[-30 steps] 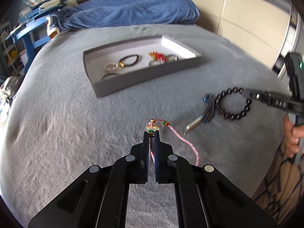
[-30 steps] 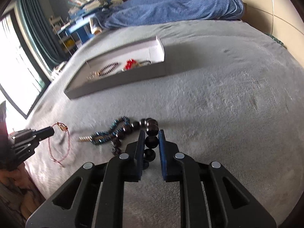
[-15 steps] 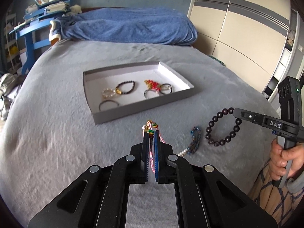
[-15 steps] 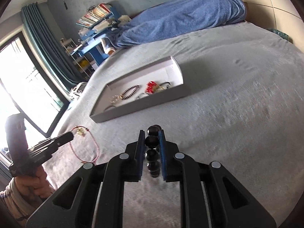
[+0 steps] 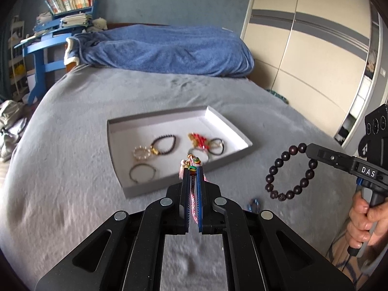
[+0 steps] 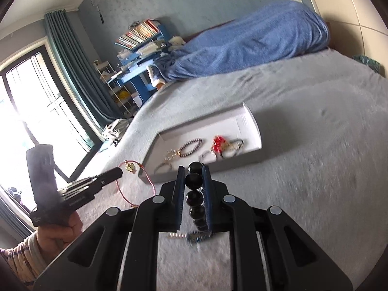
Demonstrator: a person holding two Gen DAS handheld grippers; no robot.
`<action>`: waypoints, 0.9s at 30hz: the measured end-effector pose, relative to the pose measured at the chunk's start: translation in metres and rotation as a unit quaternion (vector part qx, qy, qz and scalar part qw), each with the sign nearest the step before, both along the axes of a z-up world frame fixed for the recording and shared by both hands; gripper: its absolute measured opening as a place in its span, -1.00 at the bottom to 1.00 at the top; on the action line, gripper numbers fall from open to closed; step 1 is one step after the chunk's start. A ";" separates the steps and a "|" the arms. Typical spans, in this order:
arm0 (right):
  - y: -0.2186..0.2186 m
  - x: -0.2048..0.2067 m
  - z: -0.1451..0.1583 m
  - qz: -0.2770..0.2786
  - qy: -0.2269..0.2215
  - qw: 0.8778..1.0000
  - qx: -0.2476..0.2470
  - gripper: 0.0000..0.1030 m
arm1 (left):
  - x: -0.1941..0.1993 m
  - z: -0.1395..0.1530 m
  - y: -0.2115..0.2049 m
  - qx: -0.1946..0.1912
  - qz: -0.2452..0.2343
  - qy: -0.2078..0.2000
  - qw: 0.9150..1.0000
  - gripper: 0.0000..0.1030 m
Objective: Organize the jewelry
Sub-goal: 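Carry both bracelets into the grey tray and open both tools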
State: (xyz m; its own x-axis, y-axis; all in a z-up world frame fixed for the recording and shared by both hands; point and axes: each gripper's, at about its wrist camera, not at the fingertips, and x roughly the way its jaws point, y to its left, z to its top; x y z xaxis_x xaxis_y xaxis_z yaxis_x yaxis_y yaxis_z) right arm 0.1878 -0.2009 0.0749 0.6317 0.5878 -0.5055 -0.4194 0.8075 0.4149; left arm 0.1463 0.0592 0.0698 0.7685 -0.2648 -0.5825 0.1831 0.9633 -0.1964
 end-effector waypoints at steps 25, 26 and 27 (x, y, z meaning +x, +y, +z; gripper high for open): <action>0.075 0.117 -0.006 0.020 -0.002 1.000 -0.008 -0.72 | 0.102 -0.016 0.022 -0.029 0.057 -0.009 0.998 -0.89; 0.080 0.121 -0.010 0.024 0.002 1.000 -0.007 -0.72 | 0.106 -0.018 0.022 -0.030 0.057 -0.007 0.998 -0.89; 0.084 0.124 -0.015 0.028 0.007 1.000 -0.006 -0.72 | 0.111 -0.023 0.021 -0.033 0.055 -0.003 0.998 -0.89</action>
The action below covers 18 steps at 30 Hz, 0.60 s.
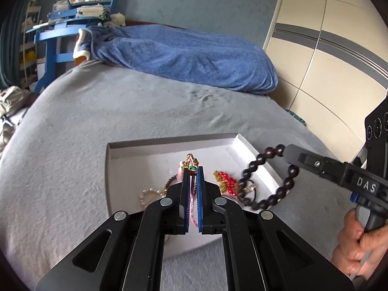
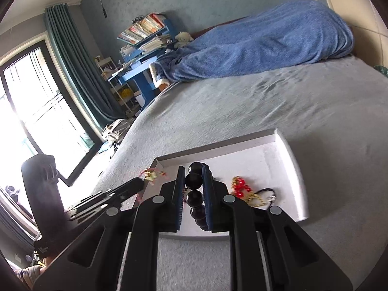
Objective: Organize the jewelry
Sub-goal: 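Carry both bracelets into the grey tray and open both tools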
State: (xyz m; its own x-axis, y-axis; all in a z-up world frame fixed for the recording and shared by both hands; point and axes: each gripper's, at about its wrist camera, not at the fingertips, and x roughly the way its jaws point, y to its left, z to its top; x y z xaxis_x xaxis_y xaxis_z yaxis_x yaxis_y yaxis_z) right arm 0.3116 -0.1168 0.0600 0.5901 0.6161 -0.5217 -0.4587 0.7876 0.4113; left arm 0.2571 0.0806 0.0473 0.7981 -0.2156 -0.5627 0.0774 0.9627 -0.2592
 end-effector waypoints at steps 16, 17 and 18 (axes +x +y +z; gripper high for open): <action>-0.035 0.036 -0.067 -0.081 0.090 0.992 -0.037 -0.72 | 0.018 -0.042 -0.005 0.062 0.010 0.063 0.996 -0.89; -0.037 0.037 -0.070 -0.085 0.092 0.991 -0.042 -0.72 | 0.017 -0.043 -0.004 0.065 0.010 0.065 0.996 -0.89; -0.038 0.038 -0.071 -0.088 0.094 0.991 -0.044 -0.72 | 0.017 -0.045 -0.003 0.068 0.010 0.068 0.995 -0.89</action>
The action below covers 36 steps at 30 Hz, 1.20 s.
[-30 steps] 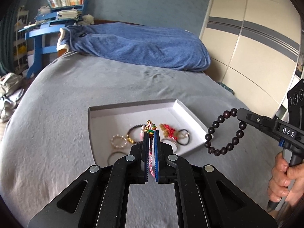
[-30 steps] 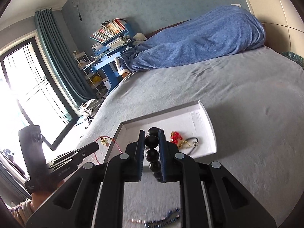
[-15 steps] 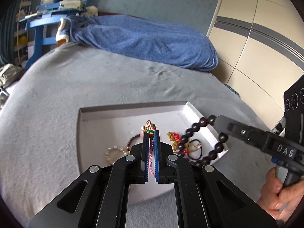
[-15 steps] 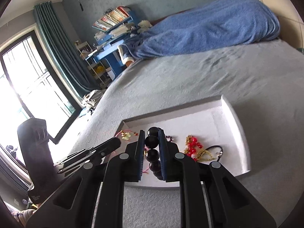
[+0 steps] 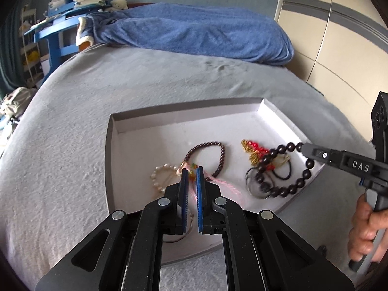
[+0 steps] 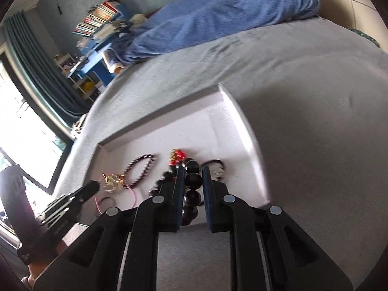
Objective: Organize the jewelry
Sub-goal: 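Carry both bracelets into the grey tray and open both tools, then withdraw both tools and lower the right tool onto the blue beaded bracelet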
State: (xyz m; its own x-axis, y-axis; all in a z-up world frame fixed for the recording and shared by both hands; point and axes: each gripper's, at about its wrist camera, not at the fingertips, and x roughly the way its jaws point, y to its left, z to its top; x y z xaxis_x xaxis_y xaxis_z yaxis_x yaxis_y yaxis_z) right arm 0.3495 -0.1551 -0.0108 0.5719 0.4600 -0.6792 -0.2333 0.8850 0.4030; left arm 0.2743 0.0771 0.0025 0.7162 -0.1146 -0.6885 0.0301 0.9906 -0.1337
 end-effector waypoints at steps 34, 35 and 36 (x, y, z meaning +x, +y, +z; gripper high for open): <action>-0.038 -0.089 0.013 -0.015 -0.002 0.999 -0.046 -0.17 | -0.091 0.024 -0.022 0.013 -0.021 -0.029 0.999 0.28; -0.038 -0.092 0.012 -0.014 0.001 0.999 -0.048 -0.16 | -0.094 0.024 -0.024 0.014 -0.024 -0.027 0.999 0.29; -0.038 -0.095 0.012 -0.014 0.002 0.999 -0.051 -0.14 | -0.102 0.024 -0.028 0.015 -0.030 -0.025 0.999 0.29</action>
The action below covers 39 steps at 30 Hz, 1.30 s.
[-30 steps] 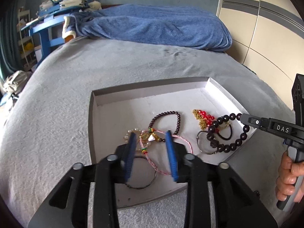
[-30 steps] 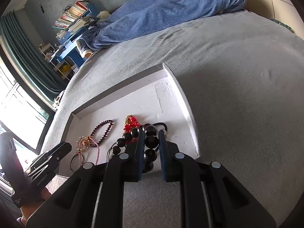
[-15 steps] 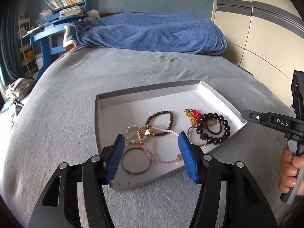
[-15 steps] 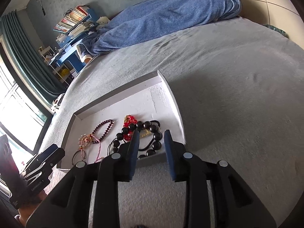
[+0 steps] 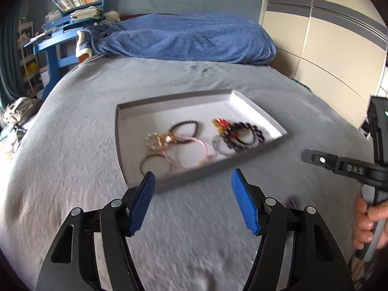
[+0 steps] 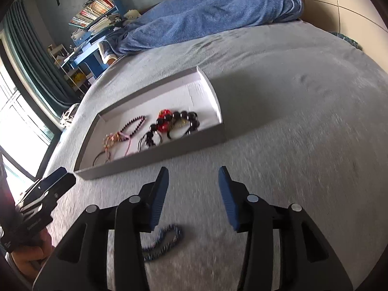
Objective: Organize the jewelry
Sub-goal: 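Withdraw both tools and lower the right tool onto the blue beaded bracelet, then grasp the blue beaded bracelet with the right tool while the left tool grasps the pearl hairpin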
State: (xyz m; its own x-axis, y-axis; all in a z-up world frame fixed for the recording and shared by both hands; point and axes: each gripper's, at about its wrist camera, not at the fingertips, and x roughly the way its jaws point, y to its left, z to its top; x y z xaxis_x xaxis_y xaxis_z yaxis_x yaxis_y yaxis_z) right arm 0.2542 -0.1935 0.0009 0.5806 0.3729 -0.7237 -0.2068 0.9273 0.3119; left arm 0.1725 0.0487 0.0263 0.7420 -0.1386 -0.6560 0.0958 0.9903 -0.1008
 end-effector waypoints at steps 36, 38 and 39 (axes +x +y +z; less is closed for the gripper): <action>0.024 -0.028 -0.038 0.051 0.083 0.995 -0.030 -0.85 | -0.031 -0.022 -0.023 0.041 -0.029 0.042 0.998 0.31; 0.018 -0.028 -0.033 0.033 0.073 0.996 -0.029 -0.85 | -0.031 -0.023 -0.024 0.042 -0.034 0.044 0.998 0.30; 0.015 -0.026 -0.032 0.025 0.070 0.997 -0.028 -0.85 | -0.030 -0.024 -0.026 0.043 -0.036 0.045 0.997 0.30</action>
